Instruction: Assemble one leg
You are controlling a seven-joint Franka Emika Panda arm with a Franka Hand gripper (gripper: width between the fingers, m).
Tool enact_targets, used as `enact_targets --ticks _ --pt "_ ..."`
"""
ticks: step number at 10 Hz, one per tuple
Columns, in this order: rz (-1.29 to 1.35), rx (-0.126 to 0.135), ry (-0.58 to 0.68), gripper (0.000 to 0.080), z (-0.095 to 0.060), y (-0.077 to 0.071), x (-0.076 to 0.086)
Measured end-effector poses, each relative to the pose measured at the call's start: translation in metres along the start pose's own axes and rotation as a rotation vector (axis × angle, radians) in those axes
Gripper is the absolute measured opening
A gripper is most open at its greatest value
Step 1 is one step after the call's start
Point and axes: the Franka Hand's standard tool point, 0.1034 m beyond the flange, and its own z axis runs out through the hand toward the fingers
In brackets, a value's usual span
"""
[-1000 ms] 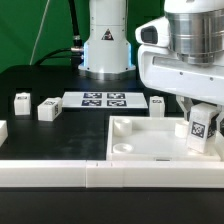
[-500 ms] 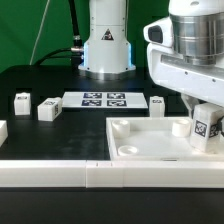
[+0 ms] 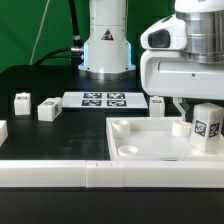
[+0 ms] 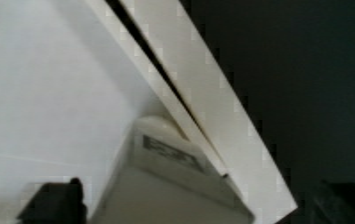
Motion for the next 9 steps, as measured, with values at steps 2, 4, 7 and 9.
enact_targets --ticks 2,4,7,9 --pt "-0.223 -0.004 0.051 0.0649 -0.005 -0.004 0.005" --pt "-0.467 -0.021 0.056 0.0649 -0.005 -0.001 0.007" --pt "-0.727 -0.04 0.039 0.0649 0.002 0.006 0.003" --pt "-0.745 -0.041 0.033 0.0649 0.005 0.005 0.0"
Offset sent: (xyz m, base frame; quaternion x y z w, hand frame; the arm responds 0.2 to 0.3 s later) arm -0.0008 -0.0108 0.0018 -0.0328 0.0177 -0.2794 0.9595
